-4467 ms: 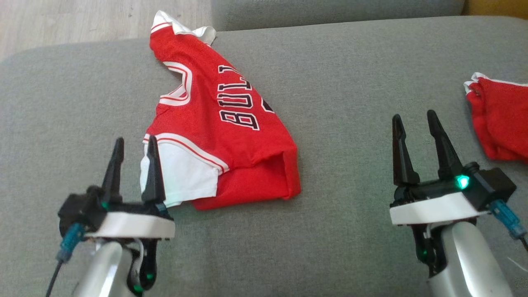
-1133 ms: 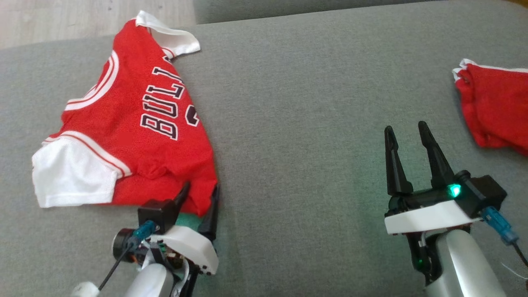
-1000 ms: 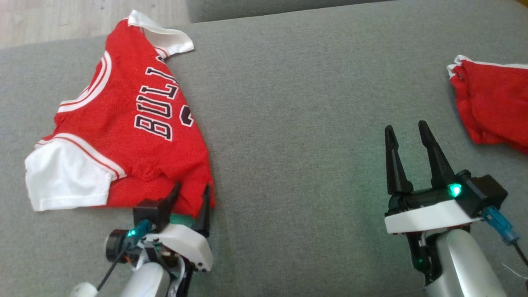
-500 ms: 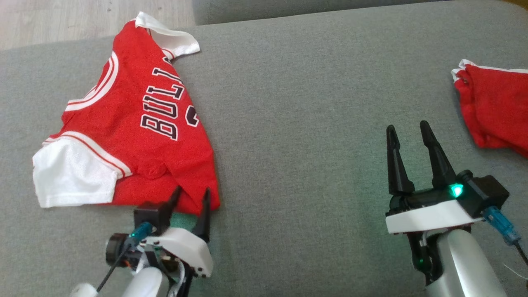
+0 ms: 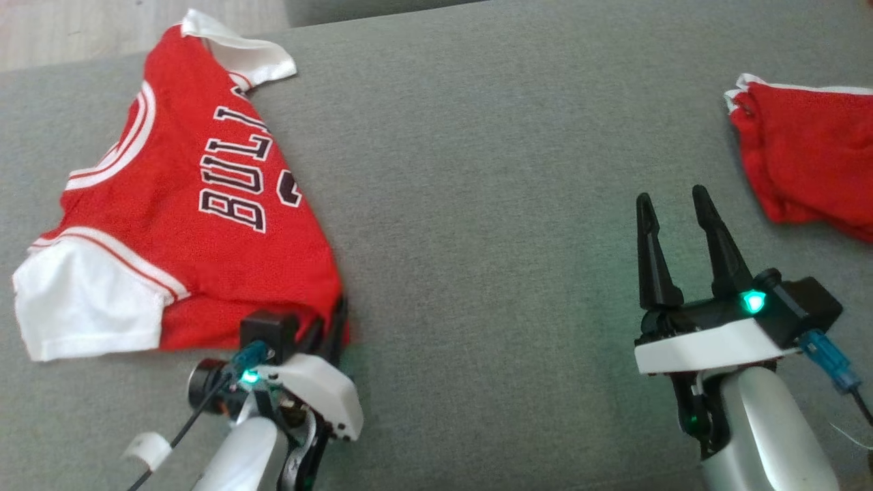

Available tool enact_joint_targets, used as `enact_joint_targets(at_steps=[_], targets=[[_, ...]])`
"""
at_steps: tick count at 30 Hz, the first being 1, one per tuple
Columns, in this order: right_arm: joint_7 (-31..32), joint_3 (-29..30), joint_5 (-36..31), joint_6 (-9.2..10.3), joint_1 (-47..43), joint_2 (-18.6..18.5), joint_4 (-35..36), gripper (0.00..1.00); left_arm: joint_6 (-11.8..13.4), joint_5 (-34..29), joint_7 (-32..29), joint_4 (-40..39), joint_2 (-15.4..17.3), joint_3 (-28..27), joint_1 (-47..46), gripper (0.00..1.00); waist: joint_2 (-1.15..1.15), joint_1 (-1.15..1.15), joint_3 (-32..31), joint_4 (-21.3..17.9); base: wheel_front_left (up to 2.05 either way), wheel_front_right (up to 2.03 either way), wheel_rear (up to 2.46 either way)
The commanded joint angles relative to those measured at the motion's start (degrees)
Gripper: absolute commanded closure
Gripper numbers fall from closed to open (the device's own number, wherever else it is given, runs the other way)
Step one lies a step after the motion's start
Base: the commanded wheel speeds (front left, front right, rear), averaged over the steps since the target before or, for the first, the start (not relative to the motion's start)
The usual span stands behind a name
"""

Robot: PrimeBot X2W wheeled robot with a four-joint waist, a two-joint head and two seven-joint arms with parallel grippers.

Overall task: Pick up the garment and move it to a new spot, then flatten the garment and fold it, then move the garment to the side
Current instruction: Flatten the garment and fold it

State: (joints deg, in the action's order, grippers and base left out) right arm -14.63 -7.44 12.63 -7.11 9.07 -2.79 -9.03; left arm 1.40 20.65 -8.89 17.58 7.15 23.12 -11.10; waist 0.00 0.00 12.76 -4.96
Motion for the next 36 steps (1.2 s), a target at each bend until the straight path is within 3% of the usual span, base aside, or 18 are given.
enact_joint_targets(at_steps=[1,5,11,18,23,24,25,30,36], targets=[[-0.4,-1.5,0.4,-0.37,2.0,-0.1,2.0,0.0,-1.3,0.5,1.6,-2.0,0.1,-0.7,-2.9,1.0,0.0,0.0,0.2,-0.8,0.0,0.0,0.0],[-0.4,-1.8,0.8,-0.37,2.4,-0.1,1.8,0.0,-4.8,2.2,5.0,-3.4,-1.4,0.4,-6.5,1.0,0.0,0.0,0.1,-1.8,0.0,0.0,0.0],[-0.4,-2.7,1.3,-0.37,3.1,-0.1,1.5,0.0,-7.5,5.4,12.2,-6.0,-3.6,2.5,-16.2,1.0,0.0,0.0,-0.2,-3.4,0.0,0.0,0.0],[-0.4,-3.9,2.0,-0.37,3.4,-0.1,1.3,0.0,-7.1,8.5,20.1,-6.8,-4.2,3.9,-24.2,1.0,0.0,0.0,-0.6,-5.0,0.0,0.0,0.0],[-0.4,-3.8,2.3,-0.37,3.3,-0.1,1.5,0.0,-6.3,9.0,18.8,-1.0,-4.2,8.5,-24.2,1.0,0.0,0.0,-0.5,-5.5,0.0,0.0,0.0],[-0.4,-3.7,2.3,-0.37,3.3,-0.1,1.6,0.0,-6.4,8.9,17.8,0.9,-4.2,9.6,-23.8,0.67,0.0,0.0,-0.4,-5.5,0.0,0.0,0.0],[-0.4,-3.7,2.3,-0.37,3.3,-0.1,1.6,0.0,-6.5,8.8,16.8,2.8,-4.2,10.6,-23.5,0.0,0.0,0.0,-0.4,-5.4,0.0,0.0,0.0],[-0.4,-3.4,2.2,-0.37,3.0,-0.1,1.8,0.0,-7.1,8.5,15.1,9.2,-3.3,13.0,-22.4,0.0,0.0,0.0,-0.3,-4.6,0.0,0.0,0.0],[-0.4,-3.0,1.4,-0.37,2.0,-0.1,1.5,0.0,-6.9,9.1,17.3,9.7,-1.4,12.1,-20.4,0.0,0.0,0.0,-1.5,-2.1,0.0,0.0,0.0]])
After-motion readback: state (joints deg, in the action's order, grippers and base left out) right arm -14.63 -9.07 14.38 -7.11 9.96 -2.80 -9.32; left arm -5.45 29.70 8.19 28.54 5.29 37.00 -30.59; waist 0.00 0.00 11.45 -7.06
